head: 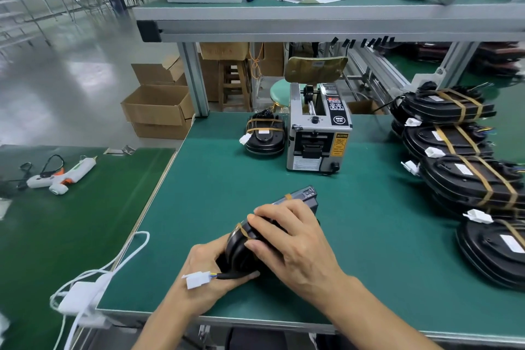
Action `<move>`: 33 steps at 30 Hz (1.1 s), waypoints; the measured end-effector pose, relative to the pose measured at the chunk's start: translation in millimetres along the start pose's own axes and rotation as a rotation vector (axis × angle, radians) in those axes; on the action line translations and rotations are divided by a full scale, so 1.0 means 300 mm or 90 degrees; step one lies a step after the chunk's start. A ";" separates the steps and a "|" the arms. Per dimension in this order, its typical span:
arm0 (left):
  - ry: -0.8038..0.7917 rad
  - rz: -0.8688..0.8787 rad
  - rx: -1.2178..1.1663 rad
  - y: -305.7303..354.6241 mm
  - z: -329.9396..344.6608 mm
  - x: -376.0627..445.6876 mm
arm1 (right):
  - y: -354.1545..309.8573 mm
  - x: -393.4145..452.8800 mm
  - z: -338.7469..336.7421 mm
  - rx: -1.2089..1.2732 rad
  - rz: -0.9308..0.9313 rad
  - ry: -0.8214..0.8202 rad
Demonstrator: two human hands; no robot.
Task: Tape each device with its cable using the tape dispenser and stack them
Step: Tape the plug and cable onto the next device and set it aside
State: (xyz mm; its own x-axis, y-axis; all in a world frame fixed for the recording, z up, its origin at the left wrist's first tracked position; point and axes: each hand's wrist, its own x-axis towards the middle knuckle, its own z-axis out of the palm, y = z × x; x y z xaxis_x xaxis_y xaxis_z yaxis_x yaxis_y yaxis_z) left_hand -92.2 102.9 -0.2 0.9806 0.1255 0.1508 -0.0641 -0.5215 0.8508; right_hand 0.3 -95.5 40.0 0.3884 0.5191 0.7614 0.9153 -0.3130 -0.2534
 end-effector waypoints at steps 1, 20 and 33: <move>0.006 -0.006 0.001 -0.001 0.002 0.001 | -0.003 0.002 0.003 -0.011 0.005 0.002; 0.015 -0.058 -0.040 0.017 0.000 0.001 | -0.032 0.027 -0.068 0.111 0.244 0.045; 0.011 -0.020 -0.033 0.039 -0.003 -0.001 | 0.096 0.113 -0.153 0.351 0.543 0.121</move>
State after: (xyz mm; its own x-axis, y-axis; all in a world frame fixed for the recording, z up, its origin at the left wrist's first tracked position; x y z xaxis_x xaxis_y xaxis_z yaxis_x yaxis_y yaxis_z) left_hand -93.4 97.5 10.4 0.9790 0.1551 0.1323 -0.0439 -0.4731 0.8799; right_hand 34.9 -123.5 85.9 0.9519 0.1458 0.2694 0.2834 -0.0851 -0.9552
